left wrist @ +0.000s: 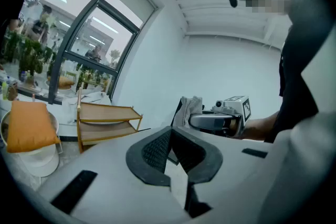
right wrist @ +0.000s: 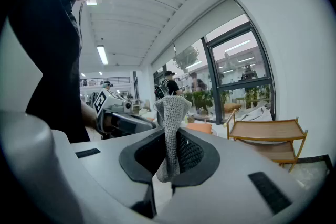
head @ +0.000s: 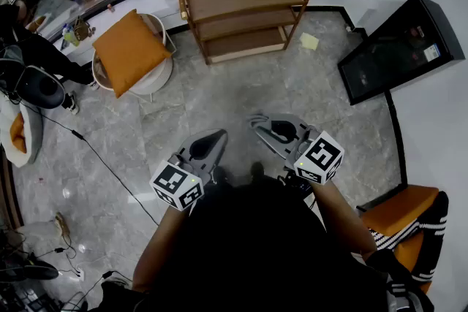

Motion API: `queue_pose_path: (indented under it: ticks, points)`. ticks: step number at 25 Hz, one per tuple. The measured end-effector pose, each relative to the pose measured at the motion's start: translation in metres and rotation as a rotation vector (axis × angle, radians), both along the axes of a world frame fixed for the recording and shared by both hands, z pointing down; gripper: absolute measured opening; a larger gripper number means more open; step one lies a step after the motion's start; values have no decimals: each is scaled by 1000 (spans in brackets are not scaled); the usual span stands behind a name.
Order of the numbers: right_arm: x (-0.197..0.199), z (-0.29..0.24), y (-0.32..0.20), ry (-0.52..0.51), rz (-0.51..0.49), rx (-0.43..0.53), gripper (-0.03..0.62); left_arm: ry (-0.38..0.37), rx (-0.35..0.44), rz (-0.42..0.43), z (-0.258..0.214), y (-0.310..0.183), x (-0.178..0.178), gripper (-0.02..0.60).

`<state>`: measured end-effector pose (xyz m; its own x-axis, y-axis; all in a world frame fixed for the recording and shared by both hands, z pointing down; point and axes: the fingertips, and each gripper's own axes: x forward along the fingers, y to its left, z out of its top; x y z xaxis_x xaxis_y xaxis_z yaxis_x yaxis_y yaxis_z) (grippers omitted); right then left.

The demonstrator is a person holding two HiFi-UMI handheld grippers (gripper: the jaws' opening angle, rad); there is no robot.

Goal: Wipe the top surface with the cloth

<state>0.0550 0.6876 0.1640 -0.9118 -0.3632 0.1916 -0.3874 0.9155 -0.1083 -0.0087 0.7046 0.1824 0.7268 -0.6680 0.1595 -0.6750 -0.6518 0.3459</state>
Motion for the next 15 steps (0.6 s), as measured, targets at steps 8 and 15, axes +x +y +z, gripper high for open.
queue_pose_path:
  ticks: [8,15]
  points:
    - [-6,-2,0,18,33,25,40,3,-21,-45,7,2,-12,11]
    - [3,-2,-5,12,24,17,40,14,-18,-41,2,-5,-7,11]
